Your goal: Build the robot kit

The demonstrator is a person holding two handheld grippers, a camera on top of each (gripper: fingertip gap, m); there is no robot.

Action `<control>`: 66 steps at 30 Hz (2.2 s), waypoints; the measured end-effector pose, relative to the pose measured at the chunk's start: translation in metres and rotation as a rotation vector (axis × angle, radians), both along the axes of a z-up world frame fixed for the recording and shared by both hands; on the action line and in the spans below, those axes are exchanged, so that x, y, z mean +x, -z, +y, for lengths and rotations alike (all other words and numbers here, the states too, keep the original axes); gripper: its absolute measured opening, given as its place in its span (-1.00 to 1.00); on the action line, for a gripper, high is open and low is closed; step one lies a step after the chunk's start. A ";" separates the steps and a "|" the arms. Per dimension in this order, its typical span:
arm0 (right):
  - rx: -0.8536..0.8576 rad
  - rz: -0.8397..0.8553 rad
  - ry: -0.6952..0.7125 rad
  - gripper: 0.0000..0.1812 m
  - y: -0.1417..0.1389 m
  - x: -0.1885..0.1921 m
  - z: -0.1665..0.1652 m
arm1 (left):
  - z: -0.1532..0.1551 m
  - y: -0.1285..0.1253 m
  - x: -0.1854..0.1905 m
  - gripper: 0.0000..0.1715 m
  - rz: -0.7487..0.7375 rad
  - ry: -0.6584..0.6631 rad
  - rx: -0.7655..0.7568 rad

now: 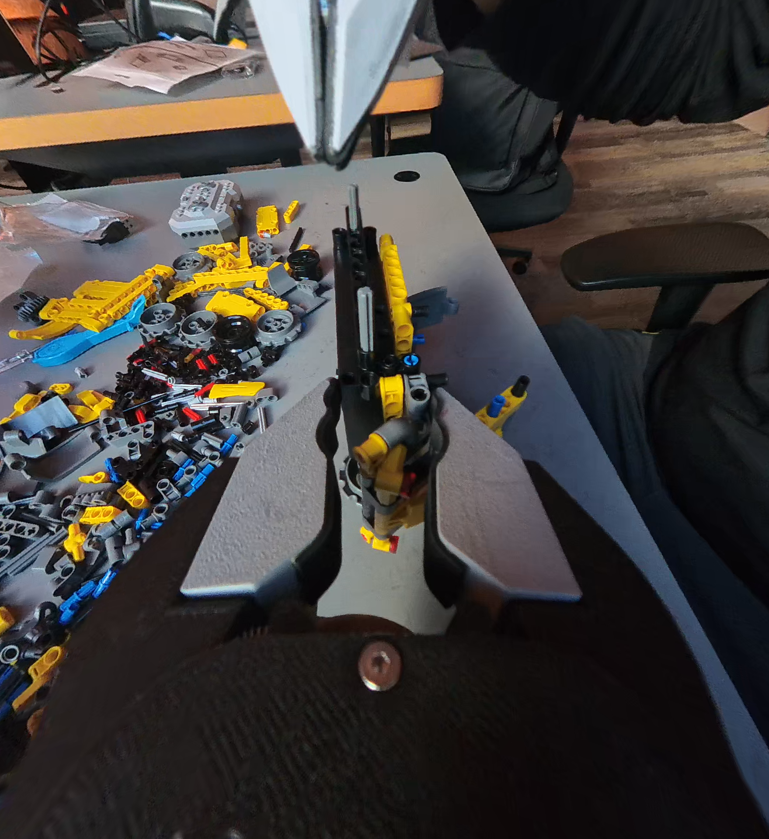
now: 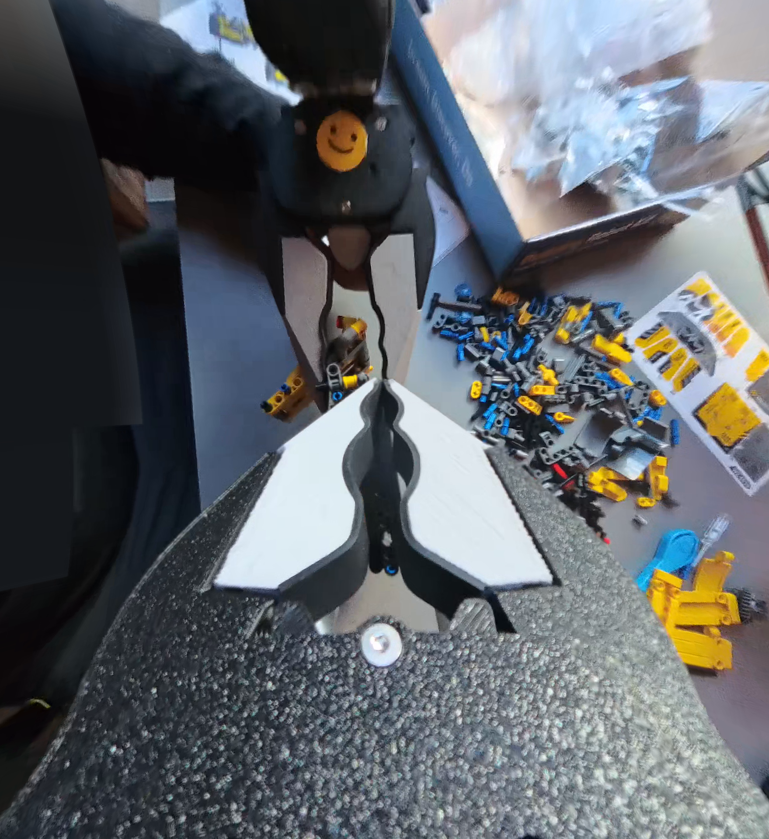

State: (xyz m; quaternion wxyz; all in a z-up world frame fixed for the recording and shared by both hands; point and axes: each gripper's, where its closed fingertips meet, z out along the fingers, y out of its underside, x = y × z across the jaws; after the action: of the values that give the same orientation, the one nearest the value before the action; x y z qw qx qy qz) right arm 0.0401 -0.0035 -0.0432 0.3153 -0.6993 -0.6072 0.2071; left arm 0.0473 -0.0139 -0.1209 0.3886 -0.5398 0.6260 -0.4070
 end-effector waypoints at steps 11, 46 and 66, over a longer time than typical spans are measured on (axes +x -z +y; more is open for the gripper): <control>0.038 -0.059 0.026 -1.00 0.025 0.000 0.003 | -0.001 0.000 -0.002 -0.59 -0.022 0.003 0.014; -0.205 0.412 0.280 -0.55 0.051 0.090 0.002 | 0.008 0.002 -0.019 -0.60 0.072 -0.044 -0.521; -0.178 0.240 0.162 -0.95 0.051 0.068 -0.006 | -0.014 -0.001 -0.023 -0.60 0.166 0.001 -0.272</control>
State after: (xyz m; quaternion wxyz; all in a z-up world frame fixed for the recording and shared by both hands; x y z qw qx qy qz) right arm 0.1081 -0.0092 -0.0947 0.3379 -0.7415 -0.4860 0.3159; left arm 0.0243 -0.0279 -0.1196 0.2590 -0.6189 0.5953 -0.4422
